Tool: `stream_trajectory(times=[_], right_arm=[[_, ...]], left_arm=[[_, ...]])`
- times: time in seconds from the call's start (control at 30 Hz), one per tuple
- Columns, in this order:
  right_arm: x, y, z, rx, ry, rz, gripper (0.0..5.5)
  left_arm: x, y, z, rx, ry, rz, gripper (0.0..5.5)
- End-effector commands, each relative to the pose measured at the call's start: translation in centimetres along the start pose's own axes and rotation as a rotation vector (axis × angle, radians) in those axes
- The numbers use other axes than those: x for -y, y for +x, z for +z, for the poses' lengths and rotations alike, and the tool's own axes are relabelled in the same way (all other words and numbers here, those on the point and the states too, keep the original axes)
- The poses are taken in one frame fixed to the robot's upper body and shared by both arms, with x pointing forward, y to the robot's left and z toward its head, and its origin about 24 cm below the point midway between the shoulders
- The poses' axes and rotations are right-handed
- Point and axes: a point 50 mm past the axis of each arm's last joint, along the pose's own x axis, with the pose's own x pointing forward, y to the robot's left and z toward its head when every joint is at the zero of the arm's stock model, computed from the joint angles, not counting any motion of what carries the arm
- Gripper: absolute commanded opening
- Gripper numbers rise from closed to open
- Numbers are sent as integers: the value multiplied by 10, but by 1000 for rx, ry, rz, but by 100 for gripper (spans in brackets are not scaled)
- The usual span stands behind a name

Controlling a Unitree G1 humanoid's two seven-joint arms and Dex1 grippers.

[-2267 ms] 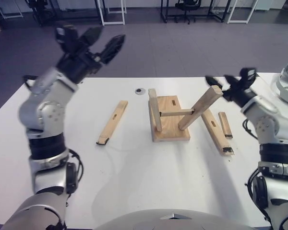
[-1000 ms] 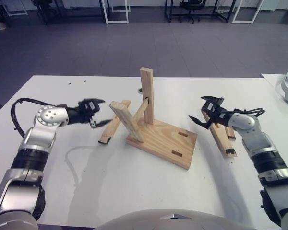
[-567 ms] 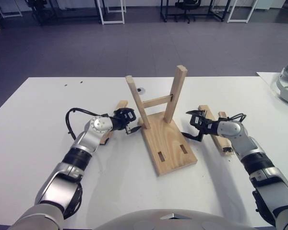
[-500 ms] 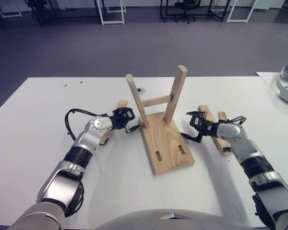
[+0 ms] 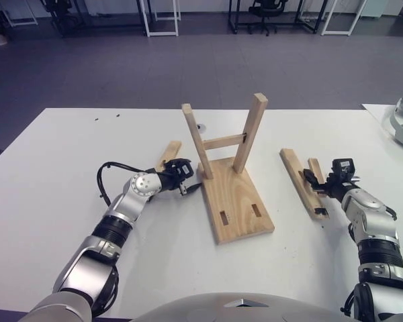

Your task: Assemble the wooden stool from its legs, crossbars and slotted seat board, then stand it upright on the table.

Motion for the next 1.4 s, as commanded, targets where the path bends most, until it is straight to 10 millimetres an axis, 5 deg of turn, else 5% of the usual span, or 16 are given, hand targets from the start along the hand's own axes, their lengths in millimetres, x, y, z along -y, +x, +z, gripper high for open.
stream_trajectory(times=[0.03,0.33,0.47,0.57,0.67,0.77,0.83,0.97,1.07,1.4], right_arm=[[4,2,-4,-14,96,-22,401],[5,-1,-30,-162,9,-19,215],[10,-1,-28,-146,-2,-29,142],[16,1,-3,-7,-31,-58,131],[9,-6,59,304,-163,-19,131],[-31,-34,148,724,-349,79,131],[-81,-59,193,968,-442,214,131],[-172,-95,223,1229,-569,500,131],[-197,-107,225,1303,-580,596,131],[-201,-110,221,1307,-605,642,131]], left_arm=[[5,4,-7,-47,-2,-18,444],[5,14,6,-7,-4,-24,444],[7,20,12,26,-27,-23,444],[-4,15,13,48,-42,56,444],[-50,-28,24,158,-135,294,444],[-100,-91,88,547,-312,492,444],[-104,-114,149,868,-398,391,444],[-90,-133,219,1181,-503,116,444],[-87,-130,233,1219,-602,23,425],[-86,-125,231,1217,-719,-19,261]])
